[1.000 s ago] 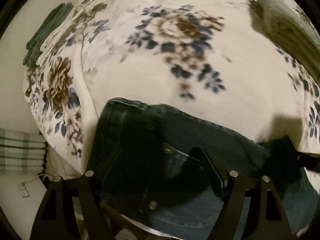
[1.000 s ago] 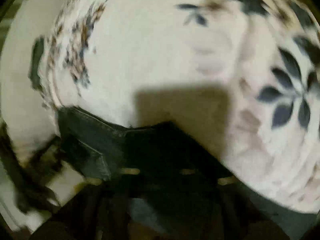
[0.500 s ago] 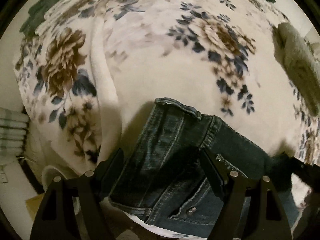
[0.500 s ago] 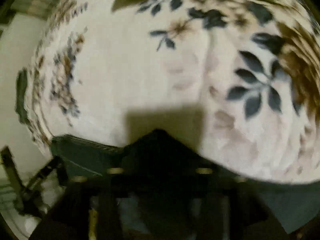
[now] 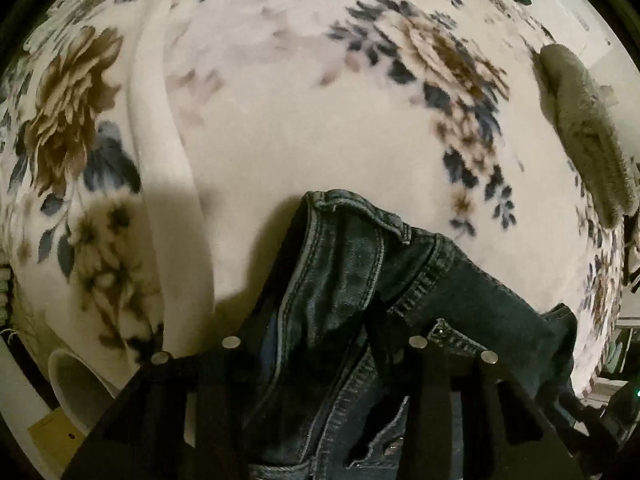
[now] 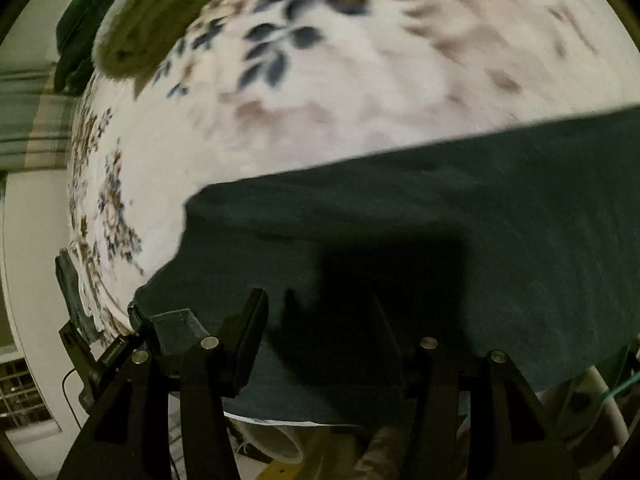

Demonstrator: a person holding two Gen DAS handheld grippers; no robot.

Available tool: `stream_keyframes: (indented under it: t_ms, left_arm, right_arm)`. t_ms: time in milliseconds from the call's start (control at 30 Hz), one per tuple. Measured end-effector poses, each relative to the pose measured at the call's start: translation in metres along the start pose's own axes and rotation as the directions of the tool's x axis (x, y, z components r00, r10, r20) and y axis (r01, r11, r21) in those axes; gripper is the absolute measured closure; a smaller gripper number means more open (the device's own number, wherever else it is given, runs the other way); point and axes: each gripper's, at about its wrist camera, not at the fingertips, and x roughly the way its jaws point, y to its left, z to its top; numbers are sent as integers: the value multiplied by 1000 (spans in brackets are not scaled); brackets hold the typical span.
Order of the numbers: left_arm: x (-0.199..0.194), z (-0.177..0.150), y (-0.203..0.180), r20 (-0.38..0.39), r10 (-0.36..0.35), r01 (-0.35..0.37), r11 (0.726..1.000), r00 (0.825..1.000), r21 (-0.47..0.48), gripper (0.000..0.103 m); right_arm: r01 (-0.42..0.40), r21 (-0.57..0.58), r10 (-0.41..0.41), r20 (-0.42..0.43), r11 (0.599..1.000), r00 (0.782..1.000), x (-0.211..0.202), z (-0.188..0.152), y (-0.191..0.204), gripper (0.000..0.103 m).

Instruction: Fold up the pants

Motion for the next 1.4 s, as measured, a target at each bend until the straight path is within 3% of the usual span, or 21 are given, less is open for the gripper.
stream_keyframes:
  t_ms: [100,133,200,233,267,333,433,567,700,767,867,1033,1133,1167,1400]
  left_arm:
    - [-18,-4,-28,19,133,-134,989,991,67,64]
    - [-25,-7,-41,30,157,-159,983,987,92,61]
    - [-40,-21,-75,52,175,-181,970,983,160,41]
    - [-45,-29,-92,62,175,-184,964,983,192,20]
    - [-48,-38,-112,71,168,-180,956,983,230,12]
    - [-50,-62,-158,73,167,-181,934,983,308,10]
    - [-39,-99,-242,18,87,-87,903,996,421,10]
    - [-19,-163,-343,-50,40,-7,844,998,537,10]
    - [10,-223,-431,-89,51,18,767,995,641,10]
    - [22,-245,-461,-97,60,21,742,994,670,10]
    - [50,-272,-498,-97,105,-5,703,990,712,10]
    - [92,-292,-517,-102,187,-55,682,977,729,10]
    - [101,-288,-517,-113,179,-49,712,977,700,0]
    - [103,-288,-516,-115,179,-49,716,977,696,0]
    - [108,-283,-512,-98,167,-59,740,981,670,0]
  right_arm:
    - [-36,32,34,58,999,998,-12,-5,-17,24]
    - [-55,44,51,90,997,995,-20,-6,-26,22]
    - [-77,86,64,147,993,987,-40,-8,-50,21]
    - [-90,125,66,180,988,981,-54,-9,-68,21]
    - [-103,154,71,203,983,977,-64,-10,-83,21]
    - [-143,233,81,257,962,963,-93,-13,-127,21]
    - [-174,344,48,345,923,937,-136,-18,-200,21]
    - [-207,493,-35,437,845,899,-187,-22,-306,21]
    - [-232,581,-123,505,780,854,-225,-17,-402,22]
    - [-278,598,-117,536,752,836,-233,-10,-444,27]
    - [-341,609,-74,552,716,830,-230,4,-490,36]
    - [-413,590,9,566,693,824,-210,24,-520,42]
    - [-460,545,51,605,701,794,-212,28,-526,42]
    - [-483,519,75,622,705,779,-213,27,-525,42]
    - [-560,440,161,668,702,727,-207,50,-533,42]
